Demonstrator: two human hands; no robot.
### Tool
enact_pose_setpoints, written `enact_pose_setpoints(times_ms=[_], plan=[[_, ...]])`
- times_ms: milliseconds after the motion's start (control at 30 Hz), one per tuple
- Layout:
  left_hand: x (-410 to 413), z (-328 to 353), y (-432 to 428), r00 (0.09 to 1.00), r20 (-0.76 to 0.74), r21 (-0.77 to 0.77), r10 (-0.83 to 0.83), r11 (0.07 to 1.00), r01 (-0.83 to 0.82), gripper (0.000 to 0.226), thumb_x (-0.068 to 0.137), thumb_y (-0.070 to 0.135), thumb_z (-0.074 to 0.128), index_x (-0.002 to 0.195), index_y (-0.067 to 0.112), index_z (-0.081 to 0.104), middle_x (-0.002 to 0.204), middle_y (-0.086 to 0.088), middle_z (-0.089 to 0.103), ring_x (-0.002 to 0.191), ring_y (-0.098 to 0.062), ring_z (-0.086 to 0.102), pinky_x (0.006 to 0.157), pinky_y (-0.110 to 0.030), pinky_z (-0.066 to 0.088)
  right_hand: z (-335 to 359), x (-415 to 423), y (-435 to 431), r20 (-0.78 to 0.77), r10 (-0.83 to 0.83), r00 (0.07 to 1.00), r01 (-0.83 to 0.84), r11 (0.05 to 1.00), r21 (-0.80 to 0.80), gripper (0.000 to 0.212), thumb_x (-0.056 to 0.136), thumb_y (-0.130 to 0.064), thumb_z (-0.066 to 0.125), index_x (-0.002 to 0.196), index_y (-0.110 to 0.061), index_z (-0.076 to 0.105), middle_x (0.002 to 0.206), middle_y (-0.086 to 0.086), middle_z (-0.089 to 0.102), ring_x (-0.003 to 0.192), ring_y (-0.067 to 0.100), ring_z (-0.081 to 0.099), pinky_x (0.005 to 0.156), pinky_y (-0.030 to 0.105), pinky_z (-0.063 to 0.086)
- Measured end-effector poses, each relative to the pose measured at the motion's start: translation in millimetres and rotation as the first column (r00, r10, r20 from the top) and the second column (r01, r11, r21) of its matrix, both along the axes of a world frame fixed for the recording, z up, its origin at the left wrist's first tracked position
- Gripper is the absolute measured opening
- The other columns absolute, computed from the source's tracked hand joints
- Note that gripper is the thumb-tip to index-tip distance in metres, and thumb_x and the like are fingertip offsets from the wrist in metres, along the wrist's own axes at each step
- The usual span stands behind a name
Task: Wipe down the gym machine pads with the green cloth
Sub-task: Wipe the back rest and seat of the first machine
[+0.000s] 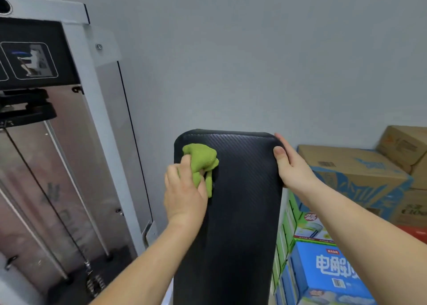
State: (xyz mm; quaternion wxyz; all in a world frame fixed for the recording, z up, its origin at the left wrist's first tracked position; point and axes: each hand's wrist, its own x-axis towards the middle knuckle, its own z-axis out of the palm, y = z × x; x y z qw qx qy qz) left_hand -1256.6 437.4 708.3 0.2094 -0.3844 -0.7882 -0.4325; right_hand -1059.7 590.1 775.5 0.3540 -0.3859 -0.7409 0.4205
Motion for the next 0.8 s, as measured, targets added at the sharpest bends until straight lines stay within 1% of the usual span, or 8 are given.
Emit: enact_pose_setpoints(times_ms=[100, 200, 267, 367, 500, 667, 733, 800], plan=[[41, -60, -18, 0.968, -0.155, -0.198, -0.200, 0.966, 0.168, 0.068, 0.075, 0.025, 0.076, 0.134, 0.022, 0.043, 0.102, -0.007, 0.049, 0.083, -0.026, 0.052, 0.056, -0.038, 0.049, 1, 0, -6, -0.031, 0.001, 1.000, -0.001, 1.000, -0.005, 0.048, 0.109, -0.049, 0.035, 0.157, -0.048, 0.032, 0.157, -0.010, 0.045, 0.144, 0.014, 0.041, 0.120, 0.038, 0.035], [32, -72, -35, 0.816, -0.379, -0.408, -0.436, 0.870, 0.276, 0.066, 0.068, 0.028, 0.088, 0.123, 0.026, 0.053, 0.098, -0.005, 0.049, 0.075, -0.026, 0.051, 0.054, -0.038, 0.048, 2, 3, -11, -0.041, 0.010, 0.999, -0.011, 1.000, -0.005, 0.049, 0.110, -0.048, 0.035, 0.159, -0.045, 0.031, 0.158, -0.009, 0.044, 0.146, 0.014, 0.039, 0.122, 0.039, 0.033], [6, -30, -25, 0.839, -0.423, -0.294, -0.341, 0.928, 0.228, 0.058, 0.072, 0.024, 0.085, 0.122, 0.023, 0.055, 0.099, -0.010, 0.051, 0.077, -0.032, 0.050, 0.056, -0.040, 0.047, 1, 4, -10, -0.044, 0.023, 0.999, -0.023, 1.000, -0.012, 0.049, 0.110, -0.049, 0.034, 0.159, -0.046, 0.030, 0.159, -0.009, 0.042, 0.146, 0.015, 0.038, 0.122, 0.043, 0.033], [-36, 37, -6, 0.950, -0.306, -0.026, -0.055, 0.998, 0.049, 0.054, 0.078, 0.018, 0.074, 0.127, 0.023, 0.051, 0.106, -0.015, 0.052, 0.088, -0.037, 0.051, 0.068, -0.045, 0.050, -2, 4, -7, -0.047, 0.028, 0.999, -0.029, 0.999, -0.017, 0.049, 0.109, -0.052, 0.033, 0.158, -0.049, 0.029, 0.160, -0.009, 0.042, 0.146, 0.018, 0.039, 0.121, 0.049, 0.036], [-14, -6, -3, 0.981, -0.188, 0.041, -0.039, 0.998, 0.048, 0.070, 0.076, 0.008, 0.070, 0.137, 0.025, 0.041, 0.118, -0.017, 0.049, 0.098, -0.034, 0.045, 0.078, -0.044, 0.046, -5, 2, -1, -0.043, 0.020, 0.999, -0.021, 1.000, -0.017, 0.048, 0.107, -0.055, 0.034, 0.155, -0.054, 0.030, 0.158, -0.010, 0.044, 0.144, 0.019, 0.043, 0.118, 0.053, 0.040], [20, -91, -39, 0.956, -0.241, -0.130, -0.166, 0.982, 0.138, 0.077, 0.070, 0.015, 0.083, 0.135, 0.027, 0.043, 0.120, -0.010, 0.044, 0.096, -0.031, 0.046, 0.076, -0.048, 0.053, -7, 1, -1, -0.057, 0.022, 0.998, -0.024, 0.999, -0.033, 0.044, 0.106, -0.058, 0.035, 0.151, -0.060, 0.032, 0.157, -0.012, 0.045, 0.142, 0.019, 0.045, 0.117, 0.054, 0.042], [19, -83, -49, 0.909, -0.308, -0.234, -0.281, 0.948, 0.214, 0.083, 0.062, 0.013, 0.089, 0.131, 0.029, 0.046, 0.118, -0.007, 0.043, 0.092, -0.032, 0.051, 0.072, -0.047, 0.053, -7, 0, -4, -0.067, 0.026, 0.997, -0.029, 0.998, -0.051, 0.044, 0.106, -0.058, 0.035, 0.151, -0.059, 0.032, 0.158, -0.013, 0.044, 0.143, 0.018, 0.044, 0.117, 0.053, 0.041], [9, -42, -39, 0.890, -0.366, -0.220, -0.273, 0.954, 0.202, 0.078, 0.064, 0.011, 0.087, 0.129, 0.028, 0.047, 0.115, -0.009, 0.049, 0.090, -0.034, 0.053, 0.071, -0.044, 0.050, -6, 1, -5, -0.088, 0.035, 0.995, -0.043, 0.996, -0.084, 0.045, 0.106, -0.058, 0.036, 0.151, -0.058, 0.033, 0.158, -0.014, 0.044, 0.143, 0.017, 0.044, 0.116, 0.051, 0.042]])
